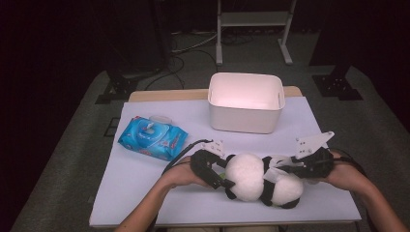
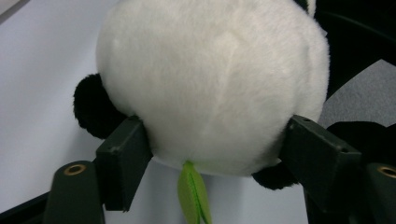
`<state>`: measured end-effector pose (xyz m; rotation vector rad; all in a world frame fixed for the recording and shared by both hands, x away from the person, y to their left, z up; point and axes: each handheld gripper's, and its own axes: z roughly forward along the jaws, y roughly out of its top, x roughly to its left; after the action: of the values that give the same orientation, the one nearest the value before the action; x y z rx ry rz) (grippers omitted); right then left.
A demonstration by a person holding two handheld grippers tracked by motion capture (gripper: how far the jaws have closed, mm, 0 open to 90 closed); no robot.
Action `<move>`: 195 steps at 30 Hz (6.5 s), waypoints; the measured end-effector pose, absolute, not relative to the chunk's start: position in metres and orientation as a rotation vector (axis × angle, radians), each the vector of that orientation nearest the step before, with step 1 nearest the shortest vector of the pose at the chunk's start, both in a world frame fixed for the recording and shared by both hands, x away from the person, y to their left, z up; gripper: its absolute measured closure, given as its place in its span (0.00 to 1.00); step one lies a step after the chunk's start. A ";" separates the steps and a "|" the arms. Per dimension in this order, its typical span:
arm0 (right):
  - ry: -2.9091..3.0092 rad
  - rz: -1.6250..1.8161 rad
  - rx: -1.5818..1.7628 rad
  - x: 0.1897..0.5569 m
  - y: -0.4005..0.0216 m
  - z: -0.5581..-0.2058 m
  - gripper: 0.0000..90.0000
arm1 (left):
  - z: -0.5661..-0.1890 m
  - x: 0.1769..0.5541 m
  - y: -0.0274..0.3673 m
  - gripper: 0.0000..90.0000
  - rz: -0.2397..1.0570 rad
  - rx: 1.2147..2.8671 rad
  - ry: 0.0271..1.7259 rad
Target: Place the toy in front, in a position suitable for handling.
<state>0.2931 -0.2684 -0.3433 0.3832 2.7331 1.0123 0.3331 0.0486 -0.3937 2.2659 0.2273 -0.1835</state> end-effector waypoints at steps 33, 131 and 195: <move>2.736 1.084 0.079 0.280 -0.186 -0.317 0.88 | -0.371 0.327 0.035 0.34 -0.158 2.240 0.197; 2.654 1.071 0.274 0.265 -0.258 -0.348 0.89 | -0.392 0.346 0.029 0.36 -0.340 2.286 0.268; 2.780 0.995 0.178 0.311 -0.197 -0.331 0.88 | -0.382 0.323 0.069 0.32 -0.152 2.371 0.289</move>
<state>0.3106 -0.1966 -0.3315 0.1784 2.7799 0.9951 0.3226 0.0689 -0.3816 2.3705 0.2892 -0.1517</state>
